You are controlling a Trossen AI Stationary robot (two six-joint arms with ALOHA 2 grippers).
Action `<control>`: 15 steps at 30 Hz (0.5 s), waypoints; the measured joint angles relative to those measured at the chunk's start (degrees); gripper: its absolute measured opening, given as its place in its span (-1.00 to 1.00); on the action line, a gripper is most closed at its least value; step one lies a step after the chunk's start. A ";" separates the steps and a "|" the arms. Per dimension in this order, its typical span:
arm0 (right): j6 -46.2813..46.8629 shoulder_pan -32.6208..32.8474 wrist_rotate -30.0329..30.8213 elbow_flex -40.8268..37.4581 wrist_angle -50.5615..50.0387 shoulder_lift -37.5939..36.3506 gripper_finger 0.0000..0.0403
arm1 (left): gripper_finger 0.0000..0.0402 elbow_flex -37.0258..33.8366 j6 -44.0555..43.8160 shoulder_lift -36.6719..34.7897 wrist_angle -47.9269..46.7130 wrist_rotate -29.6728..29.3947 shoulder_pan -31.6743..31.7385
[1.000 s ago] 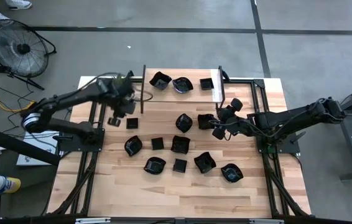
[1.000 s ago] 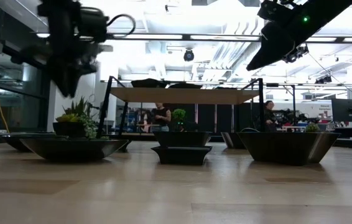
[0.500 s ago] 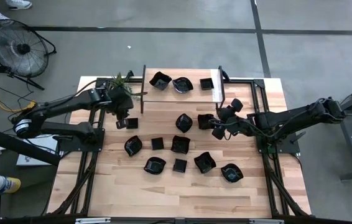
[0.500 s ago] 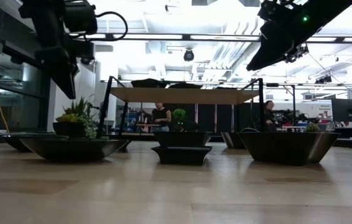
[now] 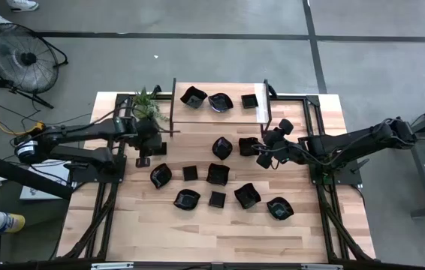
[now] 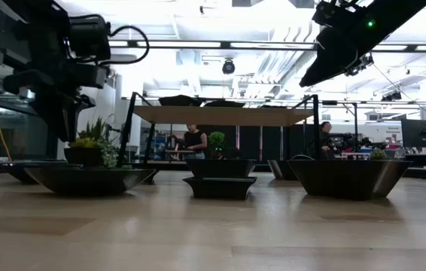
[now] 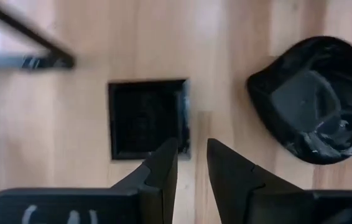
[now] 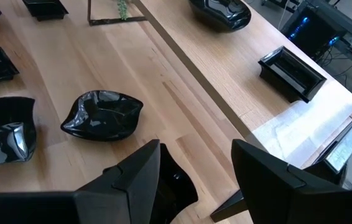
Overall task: Pick & Place Mini shaped plates
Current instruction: Stack the black square plate on top of the black square plate on the shelf
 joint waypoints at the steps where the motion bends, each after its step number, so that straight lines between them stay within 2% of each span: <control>1: 0.01 0.00 0.00 0.00 0.02 0.00 -0.03 | -0.57 0.00 0.06 0.16 0.66 -0.23 -1.31; 5: 0.01 0.00 -0.04 0.00 0.00 0.00 -0.03 | -0.57 -0.01 -0.82 0.80 1.03 -3.84 -6.30; 11: -0.08 0.00 -0.05 0.00 0.02 0.00 -0.03 | -0.57 -0.03 -3.64 5.33 1.19 -14.93 -13.15; 15: -0.07 0.00 -0.11 0.00 0.02 0.00 -0.03 | -0.57 -0.03 -3.65 9.84 3.08 -17.75 -15.36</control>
